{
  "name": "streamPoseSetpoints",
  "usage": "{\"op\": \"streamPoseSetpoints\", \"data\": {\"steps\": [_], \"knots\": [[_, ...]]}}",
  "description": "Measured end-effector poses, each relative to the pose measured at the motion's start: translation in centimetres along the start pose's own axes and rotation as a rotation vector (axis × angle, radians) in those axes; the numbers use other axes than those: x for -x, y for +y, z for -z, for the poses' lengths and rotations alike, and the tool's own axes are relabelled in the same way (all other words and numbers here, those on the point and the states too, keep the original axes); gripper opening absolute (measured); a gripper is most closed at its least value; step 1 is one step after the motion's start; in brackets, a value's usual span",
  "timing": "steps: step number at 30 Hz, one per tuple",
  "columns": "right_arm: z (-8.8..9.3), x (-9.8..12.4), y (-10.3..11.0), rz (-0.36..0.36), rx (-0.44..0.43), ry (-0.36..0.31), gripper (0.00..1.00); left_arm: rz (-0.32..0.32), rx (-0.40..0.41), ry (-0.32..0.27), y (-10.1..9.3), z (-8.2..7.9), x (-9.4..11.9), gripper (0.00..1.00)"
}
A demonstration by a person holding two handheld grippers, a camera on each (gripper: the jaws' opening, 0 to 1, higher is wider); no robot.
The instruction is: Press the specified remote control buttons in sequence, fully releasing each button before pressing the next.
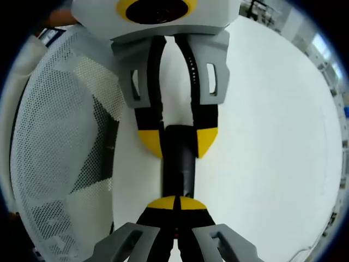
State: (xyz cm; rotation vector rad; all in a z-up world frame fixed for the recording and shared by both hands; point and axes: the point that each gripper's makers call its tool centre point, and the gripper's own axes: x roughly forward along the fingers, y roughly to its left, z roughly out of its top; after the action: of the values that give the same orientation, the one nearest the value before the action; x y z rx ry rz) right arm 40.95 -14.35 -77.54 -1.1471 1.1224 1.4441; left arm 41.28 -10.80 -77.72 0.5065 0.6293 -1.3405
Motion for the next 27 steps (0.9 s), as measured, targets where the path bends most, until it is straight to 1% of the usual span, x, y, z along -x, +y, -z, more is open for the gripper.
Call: {"op": "streamPoseSetpoints", "data": {"steps": [3,7,17,27], "knots": [[0.0,0.1,0.3,0.004,0.014,0.003,0.0,0.0,0.0,0.001,0.0,0.0,0.0,0.24],[0.0,0.2,0.0,0.007,0.015,0.0,0.0,0.0,-0.001,0.003,0.0,0.0,0.0,0.24],[0.0,1.9,0.1,0.028,0.01,-0.021,0.0,0.002,-0.003,0.002,0.0,0.0,-0.1,0.24],[-0.3,2.4,0.4,0.039,0.025,-0.027,0.0,0.003,-0.004,0.001,0.0,0.0,-0.1,0.24]]}}
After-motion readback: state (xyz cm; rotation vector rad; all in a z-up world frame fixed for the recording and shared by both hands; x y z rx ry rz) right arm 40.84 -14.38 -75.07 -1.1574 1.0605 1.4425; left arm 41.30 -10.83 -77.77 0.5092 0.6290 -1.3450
